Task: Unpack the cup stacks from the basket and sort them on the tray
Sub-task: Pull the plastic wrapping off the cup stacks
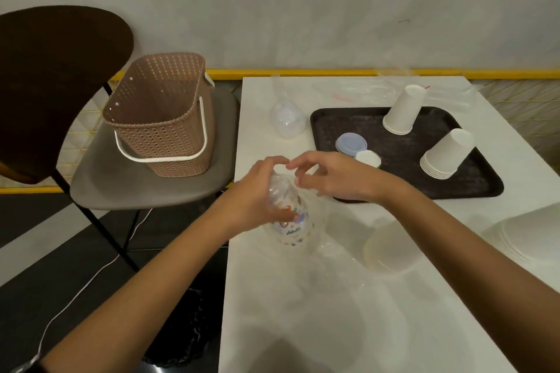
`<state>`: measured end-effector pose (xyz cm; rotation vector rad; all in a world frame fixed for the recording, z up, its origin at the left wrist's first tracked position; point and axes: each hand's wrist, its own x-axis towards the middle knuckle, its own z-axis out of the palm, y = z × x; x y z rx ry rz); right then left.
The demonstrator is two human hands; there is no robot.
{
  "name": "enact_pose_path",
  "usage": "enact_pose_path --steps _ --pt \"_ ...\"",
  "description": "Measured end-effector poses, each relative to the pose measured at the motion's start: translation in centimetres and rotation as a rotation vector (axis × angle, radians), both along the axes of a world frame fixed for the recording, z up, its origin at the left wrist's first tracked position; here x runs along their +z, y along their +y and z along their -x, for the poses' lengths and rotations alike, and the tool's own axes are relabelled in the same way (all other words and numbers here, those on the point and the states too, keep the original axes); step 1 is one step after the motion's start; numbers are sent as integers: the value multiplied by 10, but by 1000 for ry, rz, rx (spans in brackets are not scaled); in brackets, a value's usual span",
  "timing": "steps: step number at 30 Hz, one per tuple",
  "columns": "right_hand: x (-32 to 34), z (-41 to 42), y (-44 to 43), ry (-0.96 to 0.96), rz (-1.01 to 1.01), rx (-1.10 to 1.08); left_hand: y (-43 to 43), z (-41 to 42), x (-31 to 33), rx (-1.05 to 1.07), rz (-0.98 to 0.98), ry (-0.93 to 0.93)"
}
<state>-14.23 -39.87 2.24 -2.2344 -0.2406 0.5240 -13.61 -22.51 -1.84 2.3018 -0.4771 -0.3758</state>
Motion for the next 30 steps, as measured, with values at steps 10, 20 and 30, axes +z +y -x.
enact_pose_path --steps 10,20,30 --pt "-5 10 -5 -298 253 70 -20 7 -7 -61 243 -19" --pt "15 16 -2 -352 21 -67 -26 23 -49 -19 532 463" --pt "45 32 -3 -426 -72 -137 -36 28 -52 89 630 405"
